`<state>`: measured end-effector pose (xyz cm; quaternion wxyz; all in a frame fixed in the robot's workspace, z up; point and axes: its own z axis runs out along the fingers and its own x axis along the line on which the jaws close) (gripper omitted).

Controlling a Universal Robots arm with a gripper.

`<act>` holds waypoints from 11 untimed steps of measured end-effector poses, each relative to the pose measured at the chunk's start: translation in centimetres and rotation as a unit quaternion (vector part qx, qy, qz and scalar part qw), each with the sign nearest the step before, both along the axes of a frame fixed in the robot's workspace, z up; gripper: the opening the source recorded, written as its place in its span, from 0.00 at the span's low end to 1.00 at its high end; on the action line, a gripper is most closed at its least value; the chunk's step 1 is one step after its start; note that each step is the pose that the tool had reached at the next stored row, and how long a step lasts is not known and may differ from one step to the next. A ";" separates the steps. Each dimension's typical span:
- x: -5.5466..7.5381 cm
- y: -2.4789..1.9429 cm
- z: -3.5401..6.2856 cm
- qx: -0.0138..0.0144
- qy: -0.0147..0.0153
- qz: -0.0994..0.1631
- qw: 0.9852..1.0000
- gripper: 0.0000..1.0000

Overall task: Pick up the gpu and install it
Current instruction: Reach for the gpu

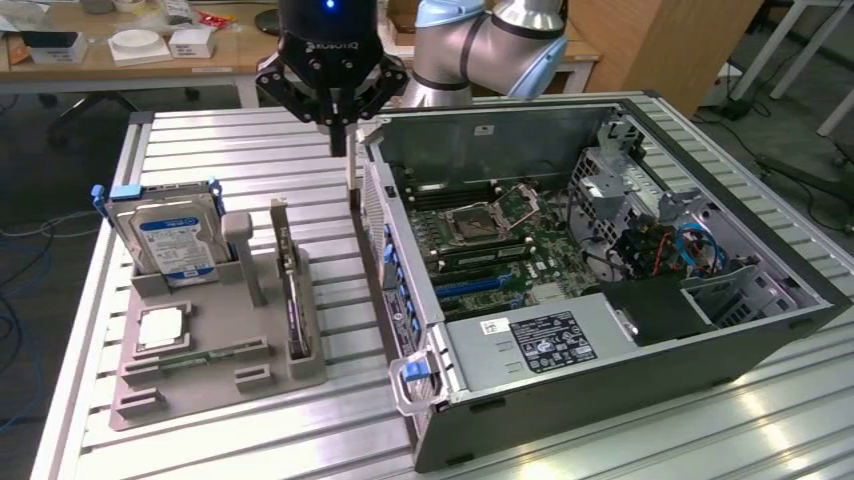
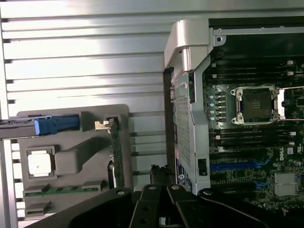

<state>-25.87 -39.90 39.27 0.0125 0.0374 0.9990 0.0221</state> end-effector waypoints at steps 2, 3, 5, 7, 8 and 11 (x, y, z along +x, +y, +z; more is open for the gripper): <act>-0.2 0.00 -0.01 0.000 0.000 0.000 1.000 0.10; -0.4 0.00 -0.02 0.000 0.000 0.000 1.000 0.10; -0.6 0.00 -0.02 0.000 0.000 0.000 1.000 0.10; -0.9 -0.01 -0.04 0.000 0.000 0.000 1.000 0.10; -1.1 0.00 -0.04 0.000 0.000 0.000 1.000 0.10; -1.5 -0.01 -0.06 0.000 0.000 0.000 1.000 0.10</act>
